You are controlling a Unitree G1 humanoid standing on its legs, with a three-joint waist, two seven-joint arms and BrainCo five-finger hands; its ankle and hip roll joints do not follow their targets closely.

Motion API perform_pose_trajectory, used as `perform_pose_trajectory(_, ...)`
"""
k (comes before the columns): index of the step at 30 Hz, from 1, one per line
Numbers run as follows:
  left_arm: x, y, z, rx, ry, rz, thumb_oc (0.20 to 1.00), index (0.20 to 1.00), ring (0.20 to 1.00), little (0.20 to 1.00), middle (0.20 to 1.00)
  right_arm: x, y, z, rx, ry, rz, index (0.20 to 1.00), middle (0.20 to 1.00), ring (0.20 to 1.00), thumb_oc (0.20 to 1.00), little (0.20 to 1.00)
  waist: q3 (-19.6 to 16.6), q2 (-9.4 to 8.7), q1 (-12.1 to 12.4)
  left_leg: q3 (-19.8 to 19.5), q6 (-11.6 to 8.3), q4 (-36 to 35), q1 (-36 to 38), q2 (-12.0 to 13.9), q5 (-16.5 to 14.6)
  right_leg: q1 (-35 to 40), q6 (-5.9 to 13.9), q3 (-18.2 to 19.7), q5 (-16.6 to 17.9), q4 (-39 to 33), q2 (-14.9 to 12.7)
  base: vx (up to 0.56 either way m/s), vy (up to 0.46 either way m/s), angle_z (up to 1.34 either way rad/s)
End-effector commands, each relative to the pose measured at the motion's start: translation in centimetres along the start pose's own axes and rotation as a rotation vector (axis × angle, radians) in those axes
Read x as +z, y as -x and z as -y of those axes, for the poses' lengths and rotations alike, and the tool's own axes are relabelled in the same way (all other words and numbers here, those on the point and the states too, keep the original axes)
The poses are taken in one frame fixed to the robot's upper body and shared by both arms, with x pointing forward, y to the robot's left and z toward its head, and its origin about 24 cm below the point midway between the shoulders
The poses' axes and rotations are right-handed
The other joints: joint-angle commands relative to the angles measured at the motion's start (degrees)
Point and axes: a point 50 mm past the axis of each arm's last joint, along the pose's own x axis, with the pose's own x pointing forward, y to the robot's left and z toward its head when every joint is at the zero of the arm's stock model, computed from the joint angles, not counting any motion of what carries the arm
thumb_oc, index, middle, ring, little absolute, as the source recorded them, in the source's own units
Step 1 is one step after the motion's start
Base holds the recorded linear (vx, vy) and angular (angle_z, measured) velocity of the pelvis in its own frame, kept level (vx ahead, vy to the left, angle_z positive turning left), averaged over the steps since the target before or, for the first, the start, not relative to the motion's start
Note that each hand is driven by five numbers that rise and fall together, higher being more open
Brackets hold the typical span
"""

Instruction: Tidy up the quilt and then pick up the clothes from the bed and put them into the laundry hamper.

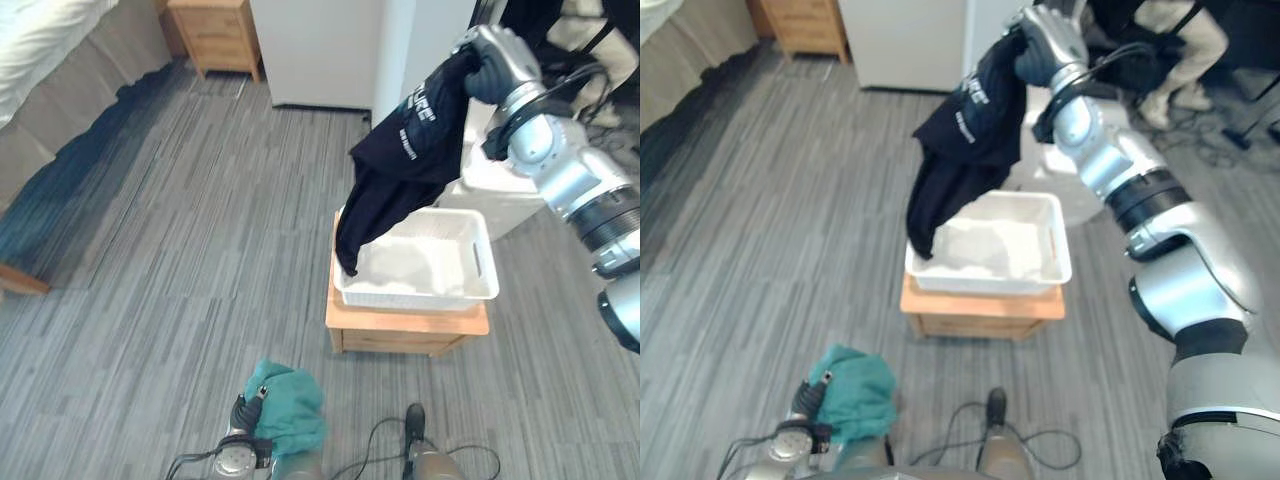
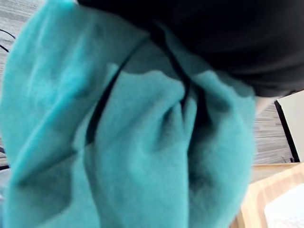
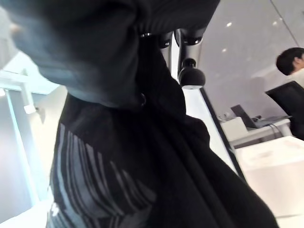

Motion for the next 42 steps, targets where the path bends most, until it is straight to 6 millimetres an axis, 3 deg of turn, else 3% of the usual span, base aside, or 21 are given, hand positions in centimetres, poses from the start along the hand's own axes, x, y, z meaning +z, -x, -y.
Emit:
perform_pose_trajectory(1,3.6,-1.3,-1.0,-0.006,-0.043,0.148,0.200,0.200,0.200,0.200,0.200,0.2,-1.4,6.3,-0.153,0.071,0.014,0.200,0.200,0.200,0.200,0.200,3.5,-1.43,0.8,2.3,-4.52,-0.3,3.3,1.7,-1.7,0.4,3.06,-0.4,-1.9,0.2,-1.3,-0.04,0.022,0.05)
perform_pose_trajectory(4,3.7,-1.3,-0.4,-0.030,-0.057,0.150,0.200,0.200,0.200,0.200,0.200,-2.4,0.0,4.0,-0.079,0.056,-0.071,0.200,0.200,0.200,0.200,0.200,3.9,-0.36,0.6,2.6,-4.73,-0.3,2.6,1.9,-1.5,-0.2,3.16,-0.6,-1.9,0.2,-1.3,-0.01,0.018,0.09)
perform_pose_trajectory(6,4.0,-1.2,0.2,-0.054,-0.062,0.157,0.200,0.200,0.200,0.200,0.200,-3.9,2.0,-0.1,0.017,0.001,-0.125,0.200,0.200,0.200,0.200,0.200,4.1,0.48,0.1,3.2,-4.70,-0.3,3.2,2.0,-1.6,0.2,3.11,-0.2,-2.1,0.2,-1.2,0.02,0.012,0.00)
perform_pose_trajectory(7,4.0,-1.2,0.4,-0.056,-0.056,0.157,0.200,0.200,0.200,0.200,0.200,-4.2,3.0,-1.7,0.048,-0.039,-0.142,0.200,0.200,0.200,0.200,0.200,4.2,0.68,-0.3,3.4,-4.62,-0.3,3.6,2.0,-1.7,0.5,3.02,-0.1,-2.2,0.2,-1.2,0.03,0.020,0.00)
perform_pose_trajectory(8,3.9,-1.2,0.3,-0.056,-0.061,0.154,0.200,0.200,0.200,0.200,0.200,-4.3,3.1,-1.9,0.049,-0.041,-0.146,0.200,0.200,0.200,0.200,0.200,4.1,0.48,-0.1,3.5,-4.63,-0.3,3.8,2.0,-1.7,0.6,3.03,-0.1,-2.2,0.2,-1.2,0.00,0.000,0.00)
perform_pose_trajectory(9,4.1,-1.2,0.5,-0.058,-0.054,0.159,0.200,0.200,0.200,0.200,0.200,-3.9,4.0,-3.8,0.090,-0.079,-0.139,0.200,0.200,0.200,0.200,0.200,4.2,0.83,-0.6,3.6,-4.55,-0.3,4.1,2.0,-1.9,0.8,2.99,0.2,-2.3,0.2,-1.3,0.04,0.012,-0.05)
perform_pose_trajectory(10,4.2,-1.2,0.5,-0.060,-0.053,0.158,0.200,0.200,0.200,0.200,0.200,-3.6,4.7,-5.2,0.126,-0.093,-0.133,0.918,0.918,0.918,0.918,0.918,4.0,0.88,-0.8,3.8,-4.44,-0.3,4.7,2.0,-2.1,1.2,2.91,0.3,-2.5,0.2,-1.3,0.08,0.014,-0.10)
perform_pose_trajectory(11,4.2,-1.1,0.7,-0.060,-0.033,0.157,0.200,0.200,0.200,0.200,0.200,-2.7,6.5,-8.0,0.194,-0.124,-0.113,1.000,1.000,1.000,1.000,1.000,3.5,0.91,-1.4,4.1,-4.27,-0.3,6.0,2.0,-2.7,2.2,2.81,0.5,-2.7,0.2,-1.5,0.07,0.009,-0.10)
perform_pose_trajectory(13,4.2,-1.1,0.8,-0.059,0.000,0.153,0.200,0.200,0.200,0.200,0.200,-2.1,7.3,-9.2,0.224,-0.137,-0.099,1.000,1.000,1.000,1.000,1.000,3.3,0.78,-1.7,4.3,-4.19,-0.3,6.8,2.0,-2.9,2.9,2.76,0.5,-2.8,0.2,-1.6,0.06,0.003,-0.16)
perform_pose_trajectory(15,5.7,-1.1,0.8,-0.057,0.057,0.208,0.200,0.200,0.200,0.200,0.200,-1.9,8.7,-10.8,0.255,-0.134,-0.106,1.000,1.000,1.000,1.000,1.000,2.6,0.50,-2.4,4.7,-3.99,-0.3,8.3,1.8,-3.5,4.0,2.75,1.0,-3.0,0.2,-1.8,0.06,0.014,-0.32)
perform_pose_trajectory(18,11.9,-0.6,1.0,-0.069,0.146,0.450,0.200,0.200,0.200,0.200,0.200,-2.2,11.2,-11.9,0.258,-0.095,-0.117,1.000,1.000,1.000,1.000,1.000,1.6,0.18,-3.9,5.0,-3.77,-0.3,10.2,1.8,-4.4,5.6,2.83,1.4,-3.4,0.2,-2.1,0.03,0.011,-0.11)
perform_pose_trajectory(21,17.2,0.8,-0.4,-0.053,0.146,0.683,0.200,0.200,0.200,0.200,0.200,-4.1,13.8,-11.9,0.281,-0.056,-0.179,1.000,1.000,1.000,1.000,1.000,0.7,0.00,-5.1,5.0,-3.73,-0.3,11.6,1.7,-5.0,6.8,2.90,1.7,-3.7,0.2,-2.2,0.05,0.010,-0.04)
perform_pose_trajectory(22,22.6,2.9,-2.7,0.002,0.130,0.928,0.200,0.200,0.200,0.200,0.200,-6.0,17.0,-11.9,0.308,-0.019,-0.245,1.000,1.000,1.000,1.000,1.000,0.1,0.10,-6.7,5.5,-3.83,-0.3,13.3,1.8,-5.9,7.9,3.12,1.8,-4.4,0.2,-2.2,0.04,0.007,-0.09)
perform_pose_trajectory(25,24.2,3.8,-3.3,0.014,0.124,1.007,0.200,0.200,0.200,0.200,0.200,-6.5,18.3,-12.1,0.325,-0.019,-0.280,1.000,1.000,1.000,1.000,1.000,-0.1,-0.02,-7.0,5.7,-3.85,-0.3,13.6,1.9,-5.7,8.1,3.00,2.0,-4.1,0.2,-2.1,0.04,0.005,-0.06)
perform_pose_trajectory(26,28.8,6.2,-4.0,-0.012,0.202,1.203,0.200,0.200,0.200,0.200,0.200,-7.6,21.4,-13.3,0.389,-0.045,-0.369,1.000,1.000,1.000,1.000,1.000,-0.8,0.18,-9.2,6.6,-3.90,-0.3,14.9,2.0,-6.1,8.5,3.08,2.7,-4.3,0.2,-2.0,0.05,0.007,-0.20)
perform_pose_trajectory(27,28.9,6.2,-4.0,-0.014,0.202,1.204,0.200,0.200,0.200,0.200,0.200,-7.6,21.4,-13.2,0.387,-0.045,-0.370,1.000,1.000,1.000,1.000,1.000,-0.7,0.17,-9.1,6.6,-3.91,-0.3,14.8,2.0,-6.0,8.4,3.07,2.8,-4.3,0.2,-1.9,0.09,0.015,-0.16)
perform_pose_trajectory(28,31.0,7.1,-4.1,-0.009,0.211,1.279,0.200,0.200,0.200,0.200,0.200,-7.8,22.4,-13.7,0.411,-0.058,-0.393,1.000,1.000,1.000,1.000,1.000,-0.9,0.32,-10.1,7.2,-3.99,-0.3,15.6,2.1,-6.5,8.7,3.25,3.1,-4.7,0.2,-1.9,0.03,0.005,-0.14)
perform_pose_trajectory(32,34.4,7.0,-4.1,0.079,0.129,1.330,0.200,0.200,0.200,0.200,0.200,-7.6,24.4,-14.5,0.465,-0.110,-0.417,1.000,1.000,1.000,1.000,1.000,-0.7,0.41,-12.5,8.4,-4.13,-0.3,15.9,2.2,-6.3,7.9,3.41,4.4,-4.1,0.2,-1.7,0.02,0.004,-0.24)
perform_pose_trajectory(34,35.4,5.4,-4.1,0.164,0.006,1.270,0.200,0.200,0.200,0.200,0.200,-7.3,25.6,-14.8,0.495,-0.142,-0.423,1.000,1.000,1.000,1.000,1.000,0.5,0.83,-14.8,9.4,-4.26,-0.3,15.4,2.0,-6.1,6.1,3.86,5.6,-3.6,0.3,-1.8,-0.04,0.027,-0.29)
perform_pose_trajectory(37,35.7,4.8,-3.9,0.183,-0.031,1.245,0.200,0.200,0.200,0.200,0.200,-7.3,26.0,-14.9,0.500,-0.152,-0.435,1.000,1.000,1.000,1.000,1.000,0.8,0.98,-15.2,9.8,-4.27,-0.3,14.8,1.9,-6.0,5.0,4.00,6.0,-3.3,0.4,-1.8,-0.07,0.024,-0.30)
perform_pose_trajectory(42,35.0,0.3,-3.2,0.232,-0.132,0.995,0.200,0.200,0.200,0.200,0.200,-6.4,26.3,-15.7,0.480,-0.192,-0.438,1.000,1.000,1.000,1.000,1.000,5.1,2.08,-18.3,11.1,-4.13,-0.3,7.6,0.5,-4.0,-4.0,4.52,8.5,-1.0,1.5,-2.1,-0.13,0.003,-0.22)
